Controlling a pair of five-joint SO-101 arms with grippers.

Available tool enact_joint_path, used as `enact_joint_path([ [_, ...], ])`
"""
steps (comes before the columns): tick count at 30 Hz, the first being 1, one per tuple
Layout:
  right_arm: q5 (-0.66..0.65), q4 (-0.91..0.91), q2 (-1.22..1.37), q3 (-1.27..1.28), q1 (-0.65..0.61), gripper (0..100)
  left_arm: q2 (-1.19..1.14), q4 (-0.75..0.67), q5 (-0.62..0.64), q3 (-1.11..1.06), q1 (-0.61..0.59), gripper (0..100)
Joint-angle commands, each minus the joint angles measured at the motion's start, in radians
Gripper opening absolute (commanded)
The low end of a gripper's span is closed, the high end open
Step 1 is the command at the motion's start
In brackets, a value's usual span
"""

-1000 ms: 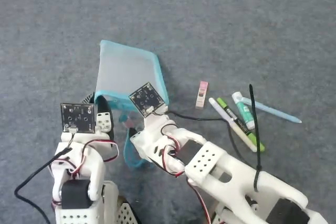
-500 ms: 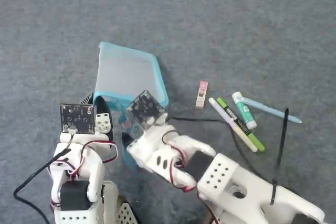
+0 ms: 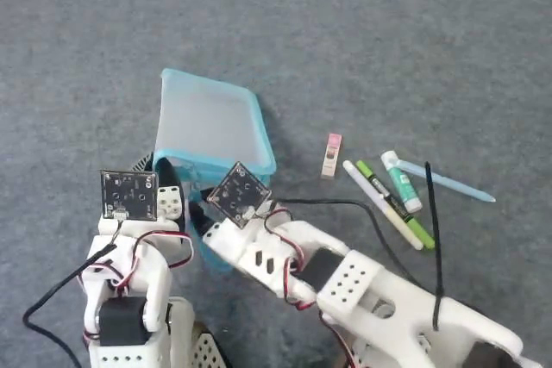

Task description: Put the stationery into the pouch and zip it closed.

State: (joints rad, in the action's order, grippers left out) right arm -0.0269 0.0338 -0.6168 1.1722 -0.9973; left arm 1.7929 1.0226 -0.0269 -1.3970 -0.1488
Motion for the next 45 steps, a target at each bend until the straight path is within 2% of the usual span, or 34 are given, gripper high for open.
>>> enact_joint_path([
  [1, -0.034, -0.073, 0.027, -0.018, 0.045, 5.9, 0.003, 0.008, -0.015, 0.065, 0.015, 1],
  [10, -0.032, -0.012, 0.028, -0.018, 0.044, 7.0, 0.005, 0.011, -0.031, 0.061, 0.02, 1],
  [13, -0.021, -0.001, 0.008, -0.012, 0.042, 14.3, 0.005, 0.018, -0.049, 0.064, 0.026, 1],
  [17, 0.087, 0.025, 0.007, -0.018, 0.036, 22.9, 0.009, 0.06, -0.074, 0.082, 0.06, 1],
  [28, 0.1, 0.015, 0.007, -0.049, 0.036, 22.9, 0.009, 0.104, -0.098, 0.127, 0.057, 1],
  [31, 0.098, 0.015, 0.008, -0.057, 0.038, 16.1, 0.009, 0.104, -0.098, 0.127, 0.057, 1],
  [34, 0.098, 0.012, 0.008, -0.057, 0.039, 0.5, 0.009, 0.103, -0.098, 0.127, 0.057, 1],
  [37, 0.098, -0.012, 0.008, -0.051, 0.039, 5.4, 0.009, 0.103, -0.098, 0.127, 0.055, 1],
  [40, 0.098, 0.012, 0.005, -0.051, 0.051, 0.8, 0.009, 0.103, -0.098, 0.122, 0.055, 1],
  [45, 0.104, 0.302, -0.073, -0.08, 0.219, 0.7, 0.011, 0.095, -0.097, 0.087, 0.057, 1],
])
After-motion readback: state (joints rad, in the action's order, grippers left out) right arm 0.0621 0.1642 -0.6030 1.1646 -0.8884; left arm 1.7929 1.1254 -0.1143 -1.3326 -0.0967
